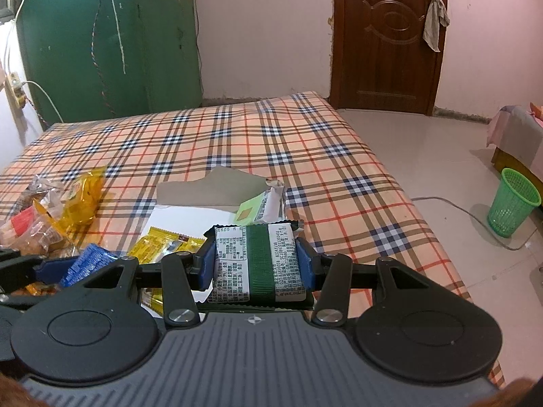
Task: Organize snacks
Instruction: 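Release the green-banded pack into the box with the right gripper while the left releases the blue pack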
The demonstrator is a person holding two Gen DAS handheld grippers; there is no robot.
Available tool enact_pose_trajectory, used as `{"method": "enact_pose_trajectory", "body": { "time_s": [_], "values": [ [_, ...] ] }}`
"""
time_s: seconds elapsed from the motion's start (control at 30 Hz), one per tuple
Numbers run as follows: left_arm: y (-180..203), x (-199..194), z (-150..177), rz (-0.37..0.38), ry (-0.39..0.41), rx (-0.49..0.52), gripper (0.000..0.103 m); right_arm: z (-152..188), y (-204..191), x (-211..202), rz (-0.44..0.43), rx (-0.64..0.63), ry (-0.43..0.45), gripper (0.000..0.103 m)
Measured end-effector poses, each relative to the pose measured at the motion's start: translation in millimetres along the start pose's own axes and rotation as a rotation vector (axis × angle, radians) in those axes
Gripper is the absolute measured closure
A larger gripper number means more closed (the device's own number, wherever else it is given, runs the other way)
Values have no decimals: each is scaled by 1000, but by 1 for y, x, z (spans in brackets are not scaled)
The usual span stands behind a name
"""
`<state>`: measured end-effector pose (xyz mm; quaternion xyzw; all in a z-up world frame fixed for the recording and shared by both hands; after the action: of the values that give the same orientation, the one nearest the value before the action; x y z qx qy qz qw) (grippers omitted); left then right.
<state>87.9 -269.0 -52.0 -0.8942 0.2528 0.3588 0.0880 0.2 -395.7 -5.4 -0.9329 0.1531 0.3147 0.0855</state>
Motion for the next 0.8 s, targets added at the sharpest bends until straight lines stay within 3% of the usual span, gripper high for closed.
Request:
{"method": "enact_pose_trajectory", "body": {
  "time_s": [0.17,0.3,0.33,0.37,0.47,0.57,0.6,0.67,0.8],
  "values": [
    [4,7,2,29,-10,3,57,0,-3,9,0,-8,-10,45],
    [11,9,4,100,-13,1,55,-1,-4,14,7,-10,-6,42],
    [11,8,4,108,-10,2,51,-2,-4,14,12,-11,-1,35],
    [11,7,5,106,-10,0,40,-3,-4,13,16,-12,3,26],
    [8,3,4,98,-9,-14,36,-5,-4,9,17,-11,14,26],
    [2,-2,2,70,-27,-29,18,-7,-4,2,20,-5,26,22],
    [-2,-5,1,58,-26,-33,14,-8,-3,-1,21,-2,31,18],
    [-9,-12,0,35,-22,-36,6,-9,-3,-9,28,1,46,1],
    [-22,-21,1,0,-27,-38,4,-9,-6,-21,11,12,56,0]
  ]
}}
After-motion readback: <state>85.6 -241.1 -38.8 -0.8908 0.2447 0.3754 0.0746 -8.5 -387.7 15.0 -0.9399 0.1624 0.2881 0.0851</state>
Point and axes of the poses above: each gripper's, at about its wrist camera, not at the fingertips, and x roughly the way its jaws point, y to its right, z to its underside, the point moved 8 cm from there along x, roughly the way its jaws point
